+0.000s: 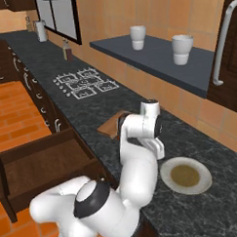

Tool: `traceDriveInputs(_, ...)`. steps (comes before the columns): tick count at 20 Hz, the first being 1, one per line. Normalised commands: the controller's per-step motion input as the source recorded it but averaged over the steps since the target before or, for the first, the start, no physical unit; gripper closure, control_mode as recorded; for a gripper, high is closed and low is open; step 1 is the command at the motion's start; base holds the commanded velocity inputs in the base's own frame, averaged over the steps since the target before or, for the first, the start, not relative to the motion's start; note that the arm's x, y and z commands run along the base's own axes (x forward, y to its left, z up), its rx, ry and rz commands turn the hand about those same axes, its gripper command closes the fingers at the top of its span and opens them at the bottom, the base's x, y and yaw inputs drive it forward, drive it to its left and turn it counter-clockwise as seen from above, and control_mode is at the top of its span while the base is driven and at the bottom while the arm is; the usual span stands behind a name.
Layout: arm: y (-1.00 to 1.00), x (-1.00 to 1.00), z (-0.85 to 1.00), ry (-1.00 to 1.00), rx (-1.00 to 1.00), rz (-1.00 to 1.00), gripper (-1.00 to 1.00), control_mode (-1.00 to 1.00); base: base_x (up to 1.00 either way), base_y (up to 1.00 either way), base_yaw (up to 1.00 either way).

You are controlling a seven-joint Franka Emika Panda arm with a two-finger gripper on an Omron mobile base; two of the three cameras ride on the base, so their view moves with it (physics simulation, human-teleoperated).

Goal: Pick up the knife from the drawer and place it on the cutting board. Then place the meat from the plate to the cutting board.

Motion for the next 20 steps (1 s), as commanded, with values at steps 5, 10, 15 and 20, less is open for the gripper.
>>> traceDriveInputs(5, 0.96, 0.21, 0.54, -0.01, -0.07, 0.0, 1.0, -1.0, 0.0, 0.0, 0.0)
traceDriveInputs(10, 0.91, 0.64, 0.89, -0.01, -0.09, 0.0, 1.0, -1.0, 0.0, 0.0, 0.0)
traceDriveInputs(15, 0.69, 0.89, 0.44, -0.14, -0.02, 0.0, 1.0, -1.0, 0.0, 0.0, 0.0)
traceDriveInputs(20, 0.67, 0.82, -0.05, -0.25, 0.05, 0.0, 1.0, -1.0, 0.0, 0.0, 0.0)
